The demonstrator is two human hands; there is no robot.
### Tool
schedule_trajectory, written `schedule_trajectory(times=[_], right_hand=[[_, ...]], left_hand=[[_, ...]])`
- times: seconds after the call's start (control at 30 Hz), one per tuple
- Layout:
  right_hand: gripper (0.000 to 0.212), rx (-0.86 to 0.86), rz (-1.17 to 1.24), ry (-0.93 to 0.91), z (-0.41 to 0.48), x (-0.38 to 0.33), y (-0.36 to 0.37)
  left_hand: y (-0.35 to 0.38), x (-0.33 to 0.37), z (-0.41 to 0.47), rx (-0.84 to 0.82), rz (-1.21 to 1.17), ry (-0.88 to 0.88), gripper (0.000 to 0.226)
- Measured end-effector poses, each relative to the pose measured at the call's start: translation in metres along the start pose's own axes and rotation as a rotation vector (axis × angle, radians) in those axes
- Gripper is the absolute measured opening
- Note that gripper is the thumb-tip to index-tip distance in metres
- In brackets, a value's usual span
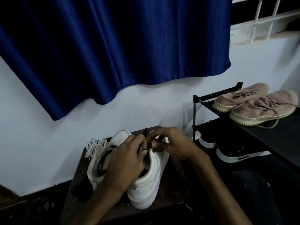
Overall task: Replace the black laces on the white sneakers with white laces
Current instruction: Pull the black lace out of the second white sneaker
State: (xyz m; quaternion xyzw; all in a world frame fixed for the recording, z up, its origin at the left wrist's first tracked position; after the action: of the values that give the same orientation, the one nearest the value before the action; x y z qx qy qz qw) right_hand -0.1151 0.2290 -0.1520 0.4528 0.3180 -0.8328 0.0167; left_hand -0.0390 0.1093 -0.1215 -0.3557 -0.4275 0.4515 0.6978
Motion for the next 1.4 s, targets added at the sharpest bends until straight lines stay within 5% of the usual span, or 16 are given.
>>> schedule_trajectory(times=[0.27,0.5,0.73,0.93,1.23,1.4], right_hand=[[0.016,-0.031,0.009,0.095,0.003,0.022,0.005],[0.017,-0.012,-0.033,0.021,0.000,0.017,-0.004],[0.015,-0.071,0.153,-0.047,0.002,0.015,0.002],[0.020,-0.120,0.069,-0.009,0.000,0.024,0.001],[0.037,-0.122,-0.244,0.152,0.014,0.037,0.004],[0.034,-0.158,-0.228,0.170,0.018,0.038,0.009]], left_hand=[[0.012,-0.057,0.001,-0.005,-0.489,-0.533,0.011],[-0.007,-0.017,0.004,-0.094,-0.068,-0.124,0.037],[-0.002,-0.001,0.008,-0.173,0.131,0.027,0.010],[-0.002,0.011,0.010,-0.069,0.275,0.018,0.004],[-0.007,-0.047,-0.003,0.303,-0.266,-0.384,0.007],[-0.013,-0.044,0.015,0.106,-0.185,-0.281,0.016]])
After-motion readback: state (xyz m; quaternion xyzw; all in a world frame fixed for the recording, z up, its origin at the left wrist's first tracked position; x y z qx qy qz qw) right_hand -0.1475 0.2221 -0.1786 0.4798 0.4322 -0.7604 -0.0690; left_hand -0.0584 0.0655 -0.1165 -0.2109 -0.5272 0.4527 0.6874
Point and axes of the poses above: each hand's wrist, its own z-axis towards the middle knuckle, its own y-axis out of the palm, x = y × z, the point moved 7 cm from there along z, towards the middle knuckle, and after that the axes turned 3 degrees about z, right-handed, at the moved point
